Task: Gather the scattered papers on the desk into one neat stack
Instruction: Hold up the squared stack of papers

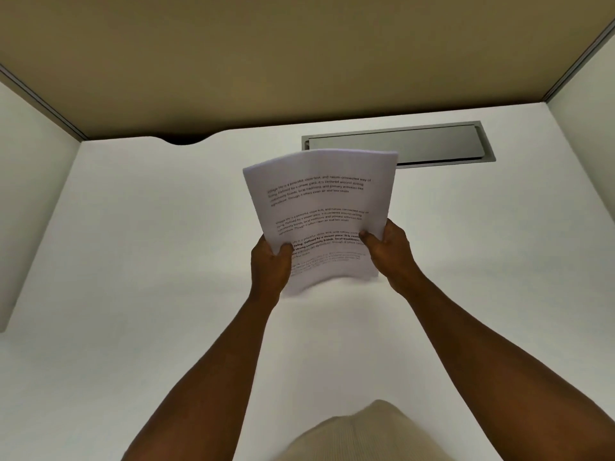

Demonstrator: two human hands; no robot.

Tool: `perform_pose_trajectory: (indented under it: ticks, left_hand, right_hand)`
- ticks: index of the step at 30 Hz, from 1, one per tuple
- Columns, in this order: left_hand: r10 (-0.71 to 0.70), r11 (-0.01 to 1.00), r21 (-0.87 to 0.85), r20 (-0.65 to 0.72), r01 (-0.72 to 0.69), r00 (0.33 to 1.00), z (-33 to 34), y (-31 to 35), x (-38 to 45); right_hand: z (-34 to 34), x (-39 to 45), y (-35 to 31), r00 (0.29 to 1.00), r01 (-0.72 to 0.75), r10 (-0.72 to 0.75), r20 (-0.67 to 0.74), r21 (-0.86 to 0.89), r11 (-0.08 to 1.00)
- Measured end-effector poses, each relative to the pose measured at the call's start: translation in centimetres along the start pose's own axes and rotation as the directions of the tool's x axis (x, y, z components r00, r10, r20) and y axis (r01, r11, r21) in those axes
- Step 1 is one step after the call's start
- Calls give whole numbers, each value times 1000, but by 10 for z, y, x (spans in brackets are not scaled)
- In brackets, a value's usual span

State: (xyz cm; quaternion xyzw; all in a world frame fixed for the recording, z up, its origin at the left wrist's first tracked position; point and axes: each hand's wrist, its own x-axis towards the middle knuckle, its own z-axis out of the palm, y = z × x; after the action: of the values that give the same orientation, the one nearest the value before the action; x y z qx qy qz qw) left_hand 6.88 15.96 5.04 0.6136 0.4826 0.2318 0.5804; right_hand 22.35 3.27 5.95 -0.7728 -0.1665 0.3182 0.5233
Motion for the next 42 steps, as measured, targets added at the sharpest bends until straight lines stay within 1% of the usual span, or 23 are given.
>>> perform_pose_trajectory:
  ticks: [3, 5, 7, 9, 13, 16, 20, 22, 25, 27, 29, 33, 37, 42]
  left_hand:
    - [-82, 997, -13, 1, 82, 997, -11, 9, 7]
    - [-159, 987, -25, 11, 159, 987, -23, 17, 13]
    - [-214, 976, -46, 25, 215, 977, -40, 24, 19]
    - [-238, 969, -61, 40, 240, 970, -60, 29, 26]
    - [-271, 962, -2, -29, 271, 962, -108, 32, 48]
    - [-274, 958, 60, -82, 279, 958, -147, 35, 64]
    - [-250, 960, 91, -156, 266, 956, -202, 36, 96]
    - [-221, 959, 137, -193, 249, 956, -229, 33, 113]
    - [-138, 947, 250, -247, 201, 959, -258, 28, 138]
    - [-109, 940, 283, -278, 190, 954, -275, 20, 159]
    - [-109, 934, 295, -303, 202, 947, -289, 12, 178]
    - [-127, 938, 262, -348, 227, 929, -312, 1, 216]
    - [-124, 933, 264, -403, 245, 907, -330, -8, 257]
    - [-135, 920, 276, -443, 278, 886, -343, -22, 302]
  right_hand:
    - [1, 3, -9, 999, 54, -54, -2, -131, 990]
    - [7, 6, -19, 999, 40, -37, 22, -164, 986]
    - [17, 10, -28, 998, 3, 7, 67, -151, 989]
    - [32, 12, -38, 993, -24, 37, 115, -112, 993]
    - [75, 17, -54, 981, -7, 30, 192, -122, 992]
    - [115, 22, -67, 968, 18, 13, 252, -120, 993]
    - [170, 32, -88, 944, 47, -12, 330, -97, 994]
    - [200, 38, -97, 935, 83, -36, 354, -117, 990]
    - [241, 49, -105, 926, 142, -79, 370, -147, 979]
    - [268, 59, -109, 926, 163, -94, 366, -161, 973]
    - [290, 70, -112, 928, 165, -100, 360, -155, 974]
    - [331, 95, -118, 931, 151, -87, 355, -156, 976]
    - [367, 122, -119, 924, 124, -64, 377, -137, 983]
    - [405, 156, -114, 911, 136, -60, 408, -161, 977]
